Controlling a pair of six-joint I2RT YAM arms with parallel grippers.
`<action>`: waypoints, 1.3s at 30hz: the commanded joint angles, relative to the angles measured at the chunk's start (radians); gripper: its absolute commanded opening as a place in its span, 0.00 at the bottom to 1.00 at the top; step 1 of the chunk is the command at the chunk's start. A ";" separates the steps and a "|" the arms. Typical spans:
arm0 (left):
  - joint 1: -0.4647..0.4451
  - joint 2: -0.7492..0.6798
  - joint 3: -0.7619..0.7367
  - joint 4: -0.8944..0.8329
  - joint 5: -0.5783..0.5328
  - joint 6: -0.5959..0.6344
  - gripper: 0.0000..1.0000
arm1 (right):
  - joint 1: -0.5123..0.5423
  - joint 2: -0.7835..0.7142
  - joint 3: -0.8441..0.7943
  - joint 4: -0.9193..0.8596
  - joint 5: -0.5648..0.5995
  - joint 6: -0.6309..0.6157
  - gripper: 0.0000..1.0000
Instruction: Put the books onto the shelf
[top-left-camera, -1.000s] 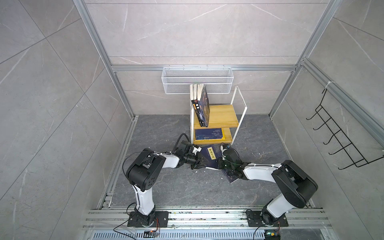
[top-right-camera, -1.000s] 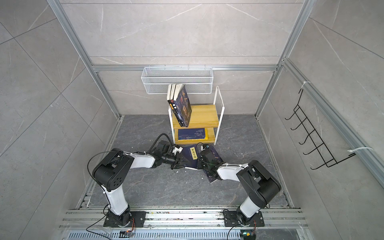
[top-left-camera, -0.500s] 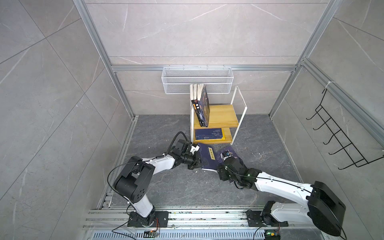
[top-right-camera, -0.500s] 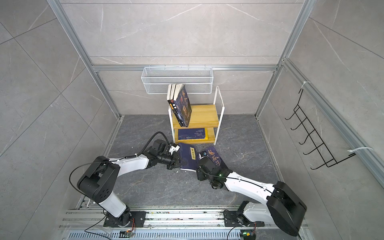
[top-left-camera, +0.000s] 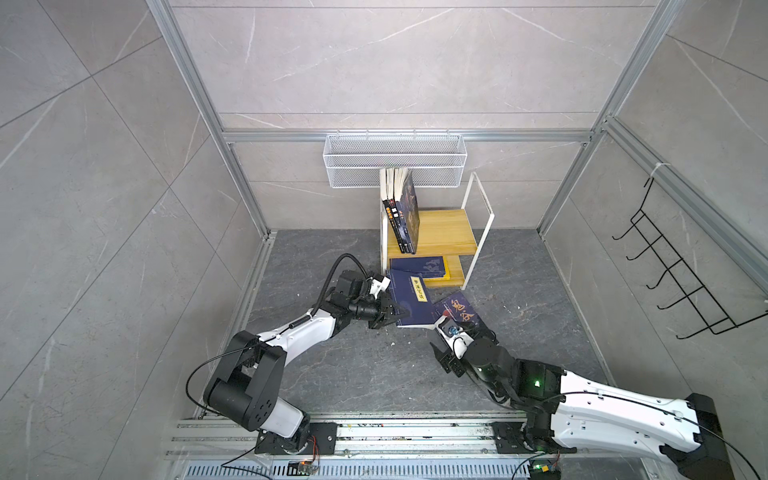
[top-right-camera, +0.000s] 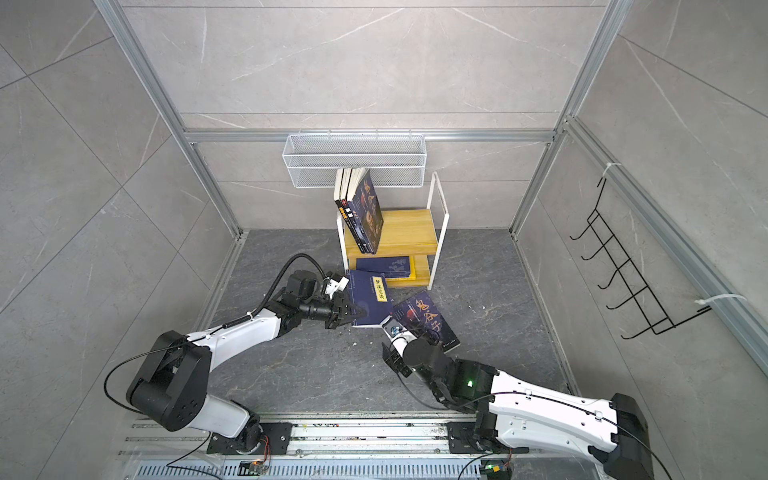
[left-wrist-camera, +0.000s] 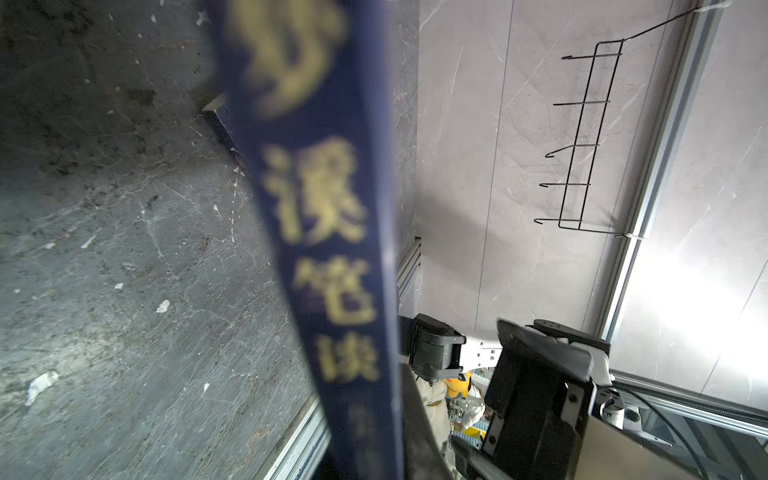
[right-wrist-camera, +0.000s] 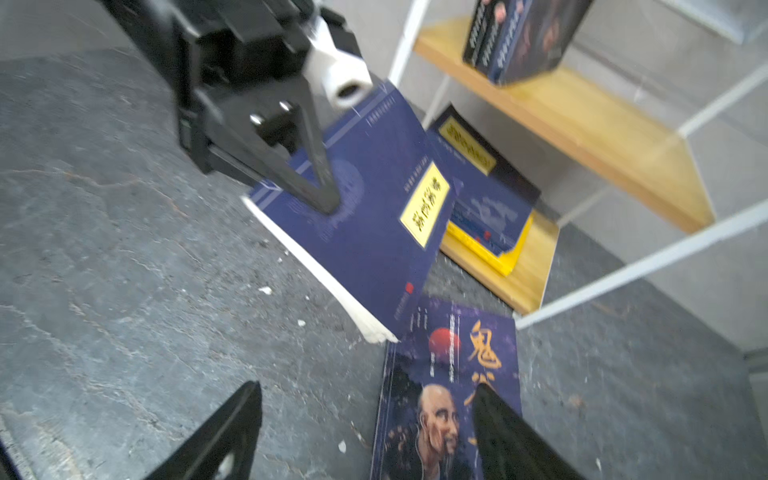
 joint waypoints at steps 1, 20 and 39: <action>0.007 -0.055 0.020 0.039 0.061 0.011 0.00 | 0.058 0.036 -0.053 0.230 0.106 -0.340 0.80; 0.017 -0.092 0.027 -0.016 0.116 0.047 0.00 | -0.013 0.464 -0.063 0.846 0.232 -0.754 0.63; 0.039 -0.084 0.013 -0.001 0.129 0.085 0.62 | -0.085 0.279 -0.160 0.824 0.178 -0.842 0.00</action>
